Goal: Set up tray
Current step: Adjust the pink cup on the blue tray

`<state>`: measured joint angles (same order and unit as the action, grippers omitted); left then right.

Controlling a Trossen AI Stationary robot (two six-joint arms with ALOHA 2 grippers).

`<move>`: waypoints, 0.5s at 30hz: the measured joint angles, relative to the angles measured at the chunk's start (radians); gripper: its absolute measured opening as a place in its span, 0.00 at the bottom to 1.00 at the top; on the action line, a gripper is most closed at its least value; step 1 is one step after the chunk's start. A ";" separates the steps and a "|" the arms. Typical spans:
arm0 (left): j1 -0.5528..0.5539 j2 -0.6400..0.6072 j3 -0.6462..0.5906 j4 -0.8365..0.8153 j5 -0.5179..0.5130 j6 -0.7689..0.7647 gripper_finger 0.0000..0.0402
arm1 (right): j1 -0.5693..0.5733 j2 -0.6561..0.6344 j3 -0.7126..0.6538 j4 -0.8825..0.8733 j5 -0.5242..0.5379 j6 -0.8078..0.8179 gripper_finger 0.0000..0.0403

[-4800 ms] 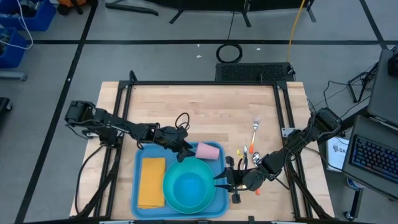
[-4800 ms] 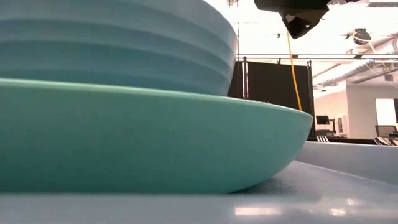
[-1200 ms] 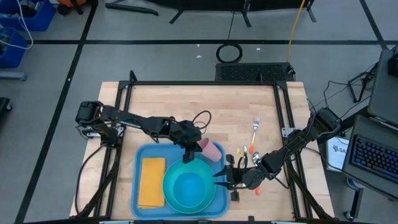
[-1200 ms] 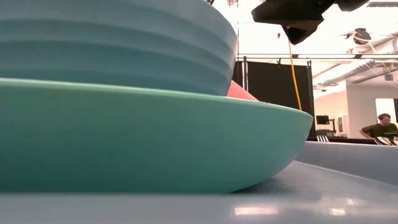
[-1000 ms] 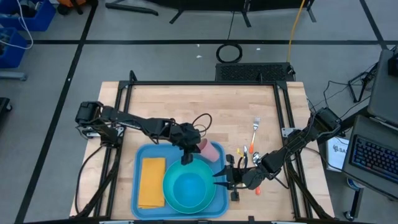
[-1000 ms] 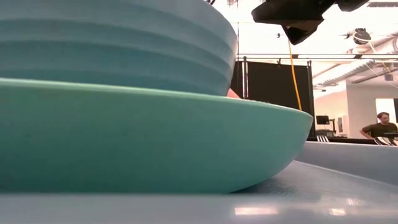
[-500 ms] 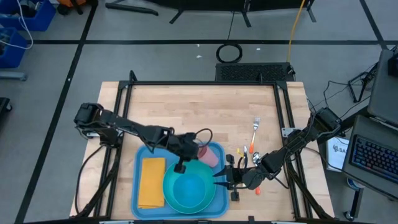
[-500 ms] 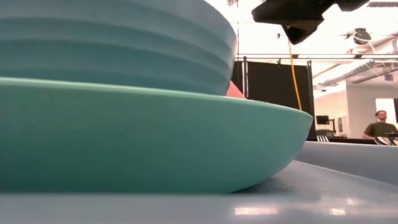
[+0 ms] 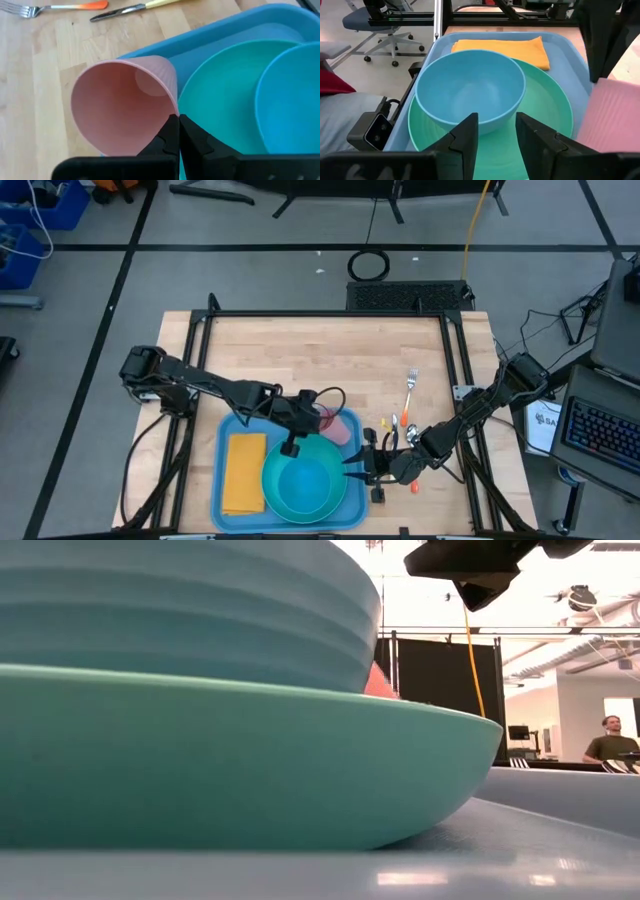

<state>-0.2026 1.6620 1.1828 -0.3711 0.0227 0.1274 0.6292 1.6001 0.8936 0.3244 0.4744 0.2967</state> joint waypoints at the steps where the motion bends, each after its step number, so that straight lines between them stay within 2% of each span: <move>1: 0.000 0.002 0.016 -0.015 0.000 0.001 0.00 | 0.000 0.000 0.000 0.000 0.000 -0.002 0.30; 10: 0.007 0.054 0.054 -0.079 0.000 0.030 0.00 | 0.000 0.000 0.000 0.000 0.000 -0.003 0.30; 15: 0.000 0.100 0.054 -0.118 -0.057 0.062 0.00 | -0.001 0.000 -0.012 0.009 0.001 -0.006 0.30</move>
<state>-0.2030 1.7615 1.2366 -0.4888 -0.0342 0.1892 0.6287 1.6001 0.8820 0.3338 0.4751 0.2909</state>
